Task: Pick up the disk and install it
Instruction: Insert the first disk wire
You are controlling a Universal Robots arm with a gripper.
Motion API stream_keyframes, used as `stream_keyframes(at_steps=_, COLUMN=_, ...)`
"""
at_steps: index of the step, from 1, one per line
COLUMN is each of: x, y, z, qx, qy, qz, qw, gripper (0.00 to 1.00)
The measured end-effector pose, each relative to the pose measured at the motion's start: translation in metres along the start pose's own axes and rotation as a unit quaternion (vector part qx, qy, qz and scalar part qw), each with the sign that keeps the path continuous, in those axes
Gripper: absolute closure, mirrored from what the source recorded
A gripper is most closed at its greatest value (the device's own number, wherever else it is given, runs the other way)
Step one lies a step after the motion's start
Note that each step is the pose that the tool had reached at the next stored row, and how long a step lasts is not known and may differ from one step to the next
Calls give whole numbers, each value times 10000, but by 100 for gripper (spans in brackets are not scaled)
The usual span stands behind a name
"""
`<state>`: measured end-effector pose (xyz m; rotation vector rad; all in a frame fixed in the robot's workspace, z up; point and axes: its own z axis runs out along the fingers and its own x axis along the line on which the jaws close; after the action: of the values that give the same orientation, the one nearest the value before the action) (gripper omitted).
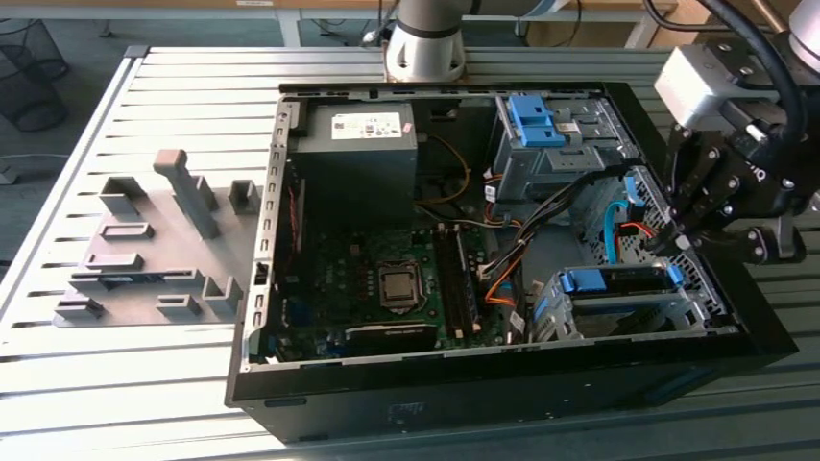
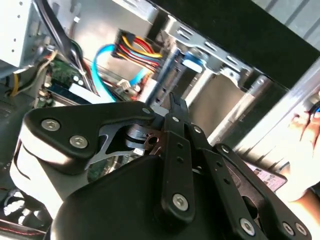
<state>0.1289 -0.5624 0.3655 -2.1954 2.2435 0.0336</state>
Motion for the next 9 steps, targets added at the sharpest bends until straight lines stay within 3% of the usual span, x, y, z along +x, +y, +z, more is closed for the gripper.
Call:
stream_keyframes(at_steps=3, x=-81, y=-7, z=13, qx=0, qy=0, qz=0, qw=10000, gripper=89)
stream_keyframes(at_steps=9, x=-112, y=-32, z=38, qx=0, qy=8, qz=1, qw=10000, gripper=89)
